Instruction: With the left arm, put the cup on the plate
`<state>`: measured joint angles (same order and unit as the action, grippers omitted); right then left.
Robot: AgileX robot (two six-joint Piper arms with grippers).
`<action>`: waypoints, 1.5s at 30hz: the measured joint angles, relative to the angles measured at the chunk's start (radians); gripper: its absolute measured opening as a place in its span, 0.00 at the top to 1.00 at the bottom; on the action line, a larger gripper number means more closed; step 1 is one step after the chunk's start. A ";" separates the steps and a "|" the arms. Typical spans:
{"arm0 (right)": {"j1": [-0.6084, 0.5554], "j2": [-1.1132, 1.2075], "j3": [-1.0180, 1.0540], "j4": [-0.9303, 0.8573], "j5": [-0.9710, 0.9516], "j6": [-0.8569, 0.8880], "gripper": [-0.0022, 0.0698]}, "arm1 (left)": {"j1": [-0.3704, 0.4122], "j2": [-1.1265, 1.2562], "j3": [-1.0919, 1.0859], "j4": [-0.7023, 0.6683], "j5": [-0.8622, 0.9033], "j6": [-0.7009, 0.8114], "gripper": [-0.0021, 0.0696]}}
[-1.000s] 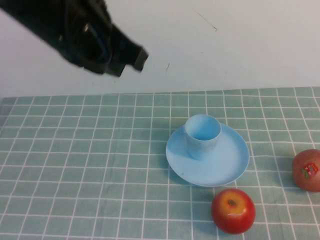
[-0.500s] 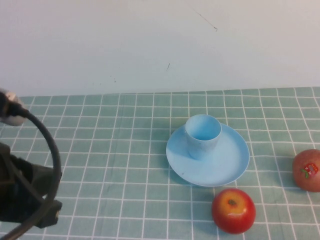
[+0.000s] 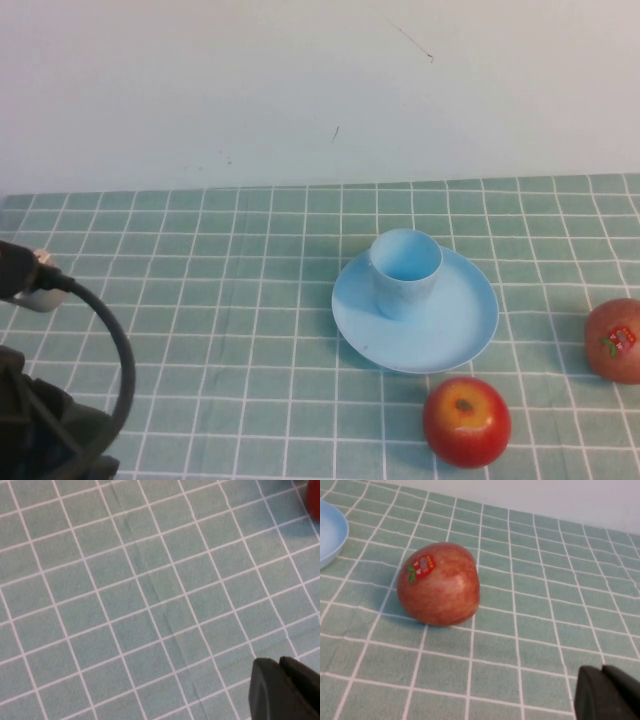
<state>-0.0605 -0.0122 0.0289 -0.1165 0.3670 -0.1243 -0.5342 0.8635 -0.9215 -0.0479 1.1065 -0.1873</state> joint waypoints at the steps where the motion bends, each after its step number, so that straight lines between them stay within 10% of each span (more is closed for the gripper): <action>1: 0.000 0.000 0.000 0.000 0.000 0.000 0.97 | 0.000 0.000 0.000 0.000 0.004 -0.002 0.97; 11: 0.000 0.000 0.000 0.000 0.000 0.000 0.97 | 0.031 -0.047 0.003 -0.018 0.012 -0.004 0.97; 27: 0.000 0.000 0.000 0.000 0.000 0.000 0.97 | 0.362 -0.438 0.006 -0.027 0.018 -0.002 0.97; 38: 0.000 0.000 0.000 0.000 0.000 0.000 0.97 | 0.647 -0.749 0.448 -0.033 -0.617 0.054 0.97; 45: 0.000 0.000 0.000 0.000 0.000 0.000 0.97 | 0.694 -0.839 0.809 -0.050 -0.853 0.054 0.97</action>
<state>-0.0605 -0.0122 0.0289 -0.1165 0.3670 -0.1243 0.1595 0.0241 -0.1128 -0.0974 0.2535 -0.1330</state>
